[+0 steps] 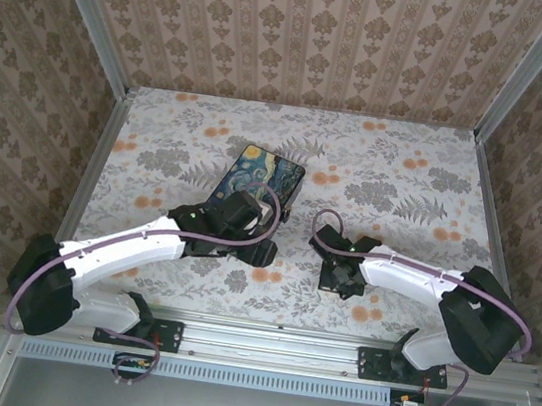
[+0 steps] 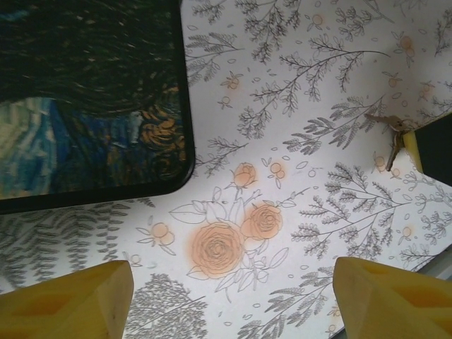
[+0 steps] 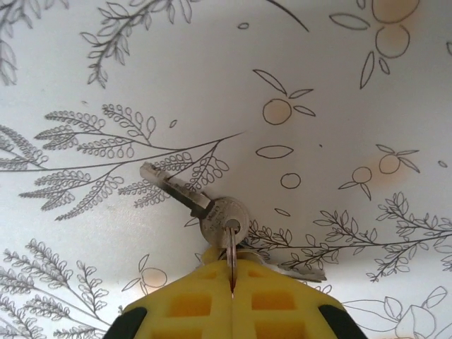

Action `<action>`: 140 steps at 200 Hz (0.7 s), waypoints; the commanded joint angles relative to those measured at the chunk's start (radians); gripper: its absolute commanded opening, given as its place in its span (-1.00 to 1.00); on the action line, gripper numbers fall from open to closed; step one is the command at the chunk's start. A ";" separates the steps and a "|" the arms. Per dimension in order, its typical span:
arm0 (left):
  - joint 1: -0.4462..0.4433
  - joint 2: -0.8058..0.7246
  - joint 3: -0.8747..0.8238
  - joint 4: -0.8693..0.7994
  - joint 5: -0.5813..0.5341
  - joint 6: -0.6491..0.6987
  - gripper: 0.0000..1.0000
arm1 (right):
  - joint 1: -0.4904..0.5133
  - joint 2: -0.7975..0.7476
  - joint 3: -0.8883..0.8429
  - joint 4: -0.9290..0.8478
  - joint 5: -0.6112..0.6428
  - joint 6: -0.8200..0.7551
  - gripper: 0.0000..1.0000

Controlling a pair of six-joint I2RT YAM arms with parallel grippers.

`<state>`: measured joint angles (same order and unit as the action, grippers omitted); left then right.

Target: Unlock a padlock with a key

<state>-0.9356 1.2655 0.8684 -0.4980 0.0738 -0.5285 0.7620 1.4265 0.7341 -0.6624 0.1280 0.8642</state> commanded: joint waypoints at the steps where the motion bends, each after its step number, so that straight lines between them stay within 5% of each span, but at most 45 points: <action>1: -0.009 0.033 -0.020 0.090 0.063 -0.078 0.52 | -0.004 -0.092 0.031 -0.049 0.011 -0.128 -0.98; 47: -0.027 0.081 -0.068 0.290 0.140 -0.237 0.45 | -0.031 -0.210 0.033 -0.055 -0.091 -0.243 -1.00; 87: -0.021 0.089 -0.134 0.551 0.241 -0.363 0.39 | -0.051 -0.284 0.061 0.016 -0.330 -0.275 -1.00; 107: -0.001 0.099 -0.157 0.635 0.294 -0.385 0.14 | -0.081 -0.303 0.074 0.063 -0.446 -0.257 -1.00; 140: 0.000 0.061 -0.230 0.770 0.389 -0.270 0.05 | -0.152 -0.312 0.086 0.119 -0.587 -0.194 -0.97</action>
<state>-0.9409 1.3533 0.6903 0.1169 0.3557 -0.8665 0.6518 1.1332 0.7887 -0.5949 -0.2955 0.6323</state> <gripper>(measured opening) 0.532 0.038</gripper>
